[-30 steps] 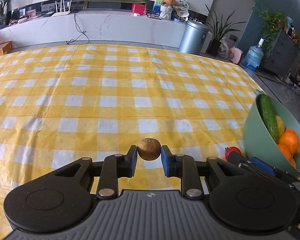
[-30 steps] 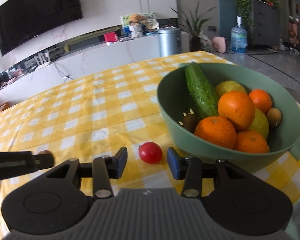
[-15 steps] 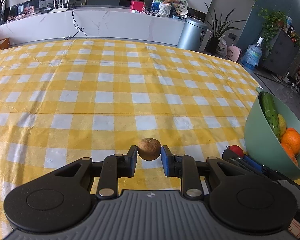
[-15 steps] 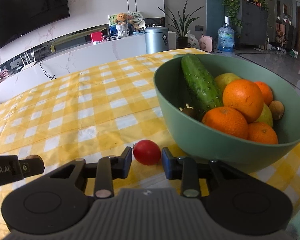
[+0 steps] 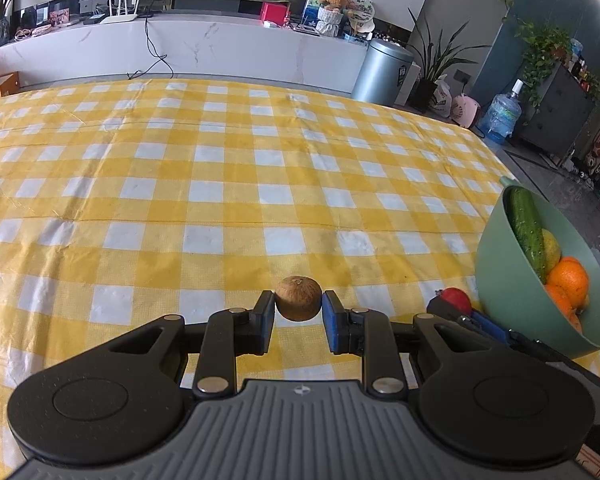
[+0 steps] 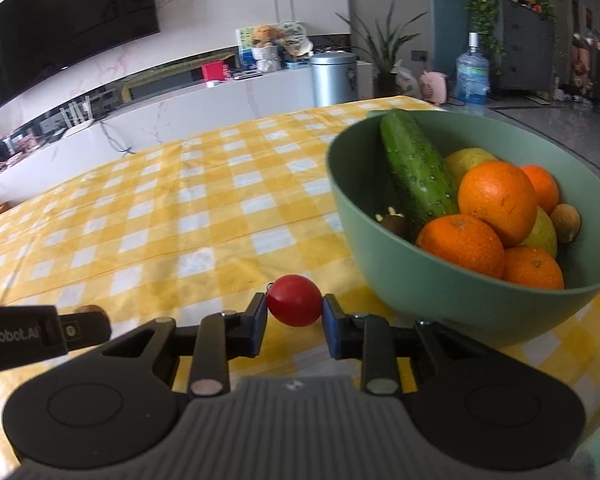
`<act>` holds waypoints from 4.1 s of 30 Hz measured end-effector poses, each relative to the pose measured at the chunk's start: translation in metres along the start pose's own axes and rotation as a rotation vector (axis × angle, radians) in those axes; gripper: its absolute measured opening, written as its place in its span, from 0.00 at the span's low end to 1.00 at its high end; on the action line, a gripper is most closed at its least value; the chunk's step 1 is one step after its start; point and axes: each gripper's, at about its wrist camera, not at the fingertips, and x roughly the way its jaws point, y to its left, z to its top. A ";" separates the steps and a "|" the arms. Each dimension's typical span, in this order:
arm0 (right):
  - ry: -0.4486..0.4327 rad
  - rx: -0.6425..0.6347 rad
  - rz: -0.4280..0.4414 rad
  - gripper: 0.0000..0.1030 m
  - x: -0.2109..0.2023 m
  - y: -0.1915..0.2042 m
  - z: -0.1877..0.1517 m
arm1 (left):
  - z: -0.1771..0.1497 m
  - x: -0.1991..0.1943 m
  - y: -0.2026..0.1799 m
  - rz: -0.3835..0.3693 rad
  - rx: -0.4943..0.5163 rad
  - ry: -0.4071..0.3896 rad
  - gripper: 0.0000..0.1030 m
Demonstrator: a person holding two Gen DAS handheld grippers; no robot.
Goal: Organize fruits
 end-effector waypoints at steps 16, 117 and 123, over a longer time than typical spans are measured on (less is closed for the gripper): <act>0.037 -0.154 0.252 0.25 -0.079 -0.011 0.008 | -0.002 -0.061 -0.026 -0.056 -0.018 -0.042 0.27; -0.267 -0.071 0.227 0.83 -0.225 -0.166 0.106 | -0.003 -0.154 -0.159 -0.028 0.288 -0.358 0.88; -0.362 -0.047 0.215 0.96 -0.246 -0.150 0.074 | -0.020 -0.169 -0.152 0.098 0.283 -0.466 0.89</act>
